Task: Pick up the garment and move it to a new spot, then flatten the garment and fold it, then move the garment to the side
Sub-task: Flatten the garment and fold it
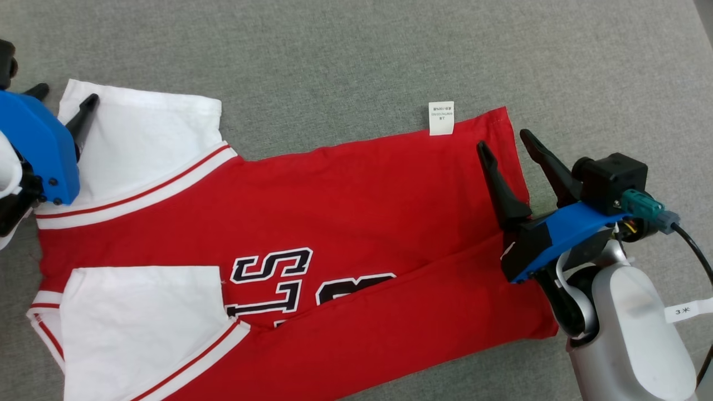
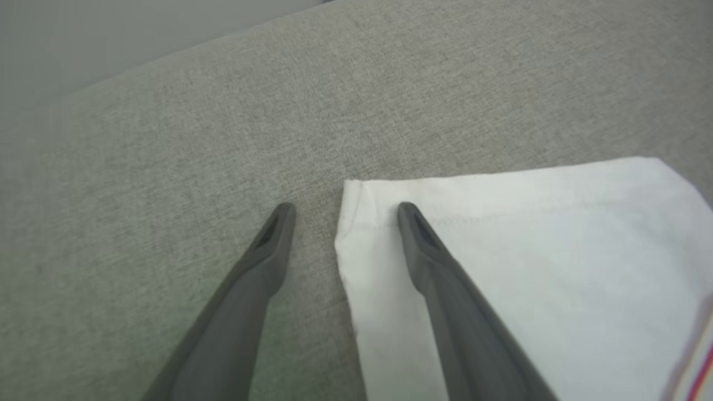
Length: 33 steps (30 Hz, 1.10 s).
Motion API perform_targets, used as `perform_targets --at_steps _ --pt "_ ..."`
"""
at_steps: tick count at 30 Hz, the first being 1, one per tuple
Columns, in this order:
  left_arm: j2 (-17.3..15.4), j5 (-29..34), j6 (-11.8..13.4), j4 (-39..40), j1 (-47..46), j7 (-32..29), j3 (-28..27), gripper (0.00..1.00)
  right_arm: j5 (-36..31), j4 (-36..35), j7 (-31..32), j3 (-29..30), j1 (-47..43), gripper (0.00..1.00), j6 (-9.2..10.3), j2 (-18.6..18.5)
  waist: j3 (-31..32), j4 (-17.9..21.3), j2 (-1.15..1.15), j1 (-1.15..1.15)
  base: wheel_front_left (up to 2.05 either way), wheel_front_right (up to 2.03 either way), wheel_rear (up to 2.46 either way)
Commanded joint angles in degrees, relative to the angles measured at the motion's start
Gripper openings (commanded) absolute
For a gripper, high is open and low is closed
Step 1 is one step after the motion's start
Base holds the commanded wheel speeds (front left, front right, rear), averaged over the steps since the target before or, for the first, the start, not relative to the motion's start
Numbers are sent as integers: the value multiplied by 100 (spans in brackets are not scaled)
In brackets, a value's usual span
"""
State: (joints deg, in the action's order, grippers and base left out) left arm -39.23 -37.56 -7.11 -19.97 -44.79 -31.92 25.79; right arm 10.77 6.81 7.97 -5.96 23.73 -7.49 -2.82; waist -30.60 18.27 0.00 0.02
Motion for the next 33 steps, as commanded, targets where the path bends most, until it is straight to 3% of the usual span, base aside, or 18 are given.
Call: perform_targets --at_steps 1,5,6,8,9,10,15,25,33 --pt "8 -28 -39 -41 -53 -60 60 100 61 34 -43 -22 112 100 0 -13 -36 13 0 -2 0 0 0" --pt "21 -211 -54 -119 -2 -315 325 100 86 127 -120 -67 197 100 0 -13 -106 54 0 -2 0 0 0" --pt "49 -286 -57 -99 -5 -392 377 96 86 146 -123 -67 217 100 0 -13 -113 56 0 -2 0 0 0" --pt "43 -380 -59 23 -24 -505 546 33 64 187 -142 -37 238 100 0 -13 -116 49 0 -2 0 0 0" --pt "7 -397 -60 77 -54 -532 623 10 46 204 -149 -20 246 100 0 -13 -114 41 0 -2 0 0 0" --pt "-29 -415 -61 122 -102 -523 679 0 36 221 -151 -6 262 100 0 -13 -110 33 0 -2 0 0 0" --pt "-124 -496 -53 228 -338 -333 777 0 -16 300 -116 19 382 100 0 -12 -19 -57 0 -2 0 0 0" --pt "8 -676 -38 468 -622 122 821 0 -405 786 310 264 941 100 0 -13 293 -394 0 -2 0 0 0" --pt "181 -711 -38 885 -477 549 1157 0 -876 1581 1090 605 1324 100 0 -166 476 -792 0 -2 0 0 0"
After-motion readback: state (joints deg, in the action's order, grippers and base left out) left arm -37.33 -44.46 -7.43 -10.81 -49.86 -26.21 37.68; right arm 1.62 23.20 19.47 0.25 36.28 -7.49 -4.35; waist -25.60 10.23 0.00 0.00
